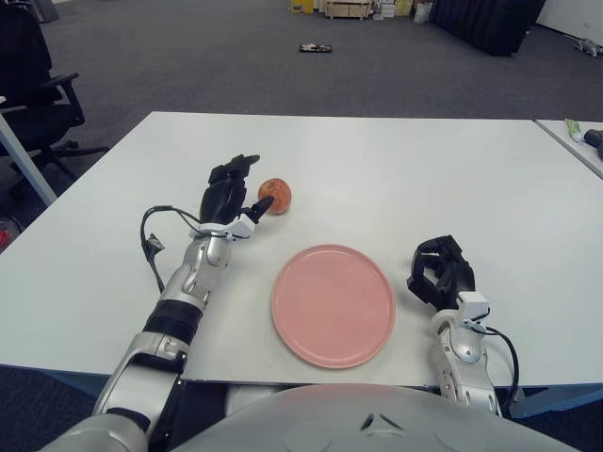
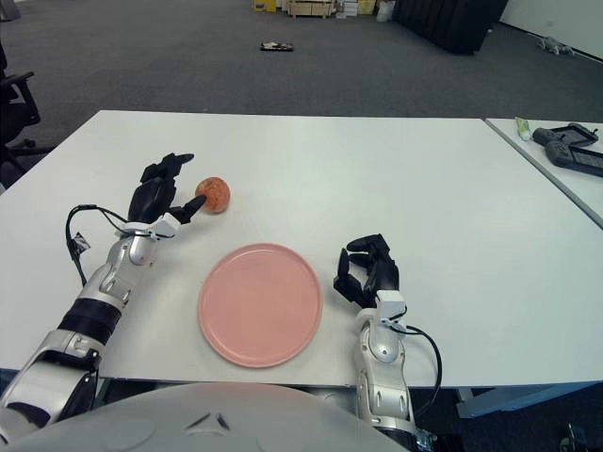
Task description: Put the apple into the plate.
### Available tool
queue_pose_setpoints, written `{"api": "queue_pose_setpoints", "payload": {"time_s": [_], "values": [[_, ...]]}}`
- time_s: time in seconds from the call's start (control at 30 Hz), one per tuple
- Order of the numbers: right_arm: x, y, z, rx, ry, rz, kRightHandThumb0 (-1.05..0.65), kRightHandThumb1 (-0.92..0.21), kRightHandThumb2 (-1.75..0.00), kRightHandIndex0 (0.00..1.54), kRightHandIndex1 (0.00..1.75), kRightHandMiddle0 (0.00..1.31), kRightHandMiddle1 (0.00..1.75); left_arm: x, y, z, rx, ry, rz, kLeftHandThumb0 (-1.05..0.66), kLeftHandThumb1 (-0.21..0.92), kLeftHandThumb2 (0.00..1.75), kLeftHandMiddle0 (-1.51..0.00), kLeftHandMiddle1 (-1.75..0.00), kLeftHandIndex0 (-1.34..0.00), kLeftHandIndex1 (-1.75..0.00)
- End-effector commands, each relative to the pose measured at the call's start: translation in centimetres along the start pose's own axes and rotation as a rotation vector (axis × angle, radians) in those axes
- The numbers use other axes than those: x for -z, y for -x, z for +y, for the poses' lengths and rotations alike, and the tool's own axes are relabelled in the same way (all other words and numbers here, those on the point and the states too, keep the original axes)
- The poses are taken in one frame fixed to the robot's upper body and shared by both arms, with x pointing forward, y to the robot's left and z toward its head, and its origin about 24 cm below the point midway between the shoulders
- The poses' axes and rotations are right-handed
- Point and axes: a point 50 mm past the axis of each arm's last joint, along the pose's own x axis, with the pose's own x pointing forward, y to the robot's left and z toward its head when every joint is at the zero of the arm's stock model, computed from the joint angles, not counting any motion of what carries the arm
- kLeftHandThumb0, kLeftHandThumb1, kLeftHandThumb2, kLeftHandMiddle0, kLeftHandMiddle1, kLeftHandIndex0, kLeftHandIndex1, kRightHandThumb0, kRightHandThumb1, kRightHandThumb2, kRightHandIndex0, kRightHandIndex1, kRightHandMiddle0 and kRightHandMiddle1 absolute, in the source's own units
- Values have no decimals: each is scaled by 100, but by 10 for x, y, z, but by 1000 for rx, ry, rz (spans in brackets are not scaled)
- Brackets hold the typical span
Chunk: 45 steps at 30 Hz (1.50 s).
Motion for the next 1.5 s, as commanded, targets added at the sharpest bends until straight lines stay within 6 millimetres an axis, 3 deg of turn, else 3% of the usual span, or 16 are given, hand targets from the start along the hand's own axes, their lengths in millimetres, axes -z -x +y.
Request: {"api": "queue_pose_setpoints", "payload": {"time_s": [0.0, 0.4, 1.47], "values": [[2, -3, 0, 5, 9, 14, -42, -52, -107, 100, 175, 45, 175, -1, -8, -1, 1, -50, -36, -99, 71, 53, 0, -1, 0, -10], [2, -4, -1, 5, 8, 2, -42, -51, -108, 99, 175, 46, 175, 2, -29, -20, 110, -164, -36, -105, 84, 22, 0, 0, 0, 0], [2, 0, -3, 11, 27, 3, -42, -53, -106, 100, 175, 45, 175, 1, -54, -42, 434, -299, 42, -101, 87, 16, 0, 0, 0, 0]]}}
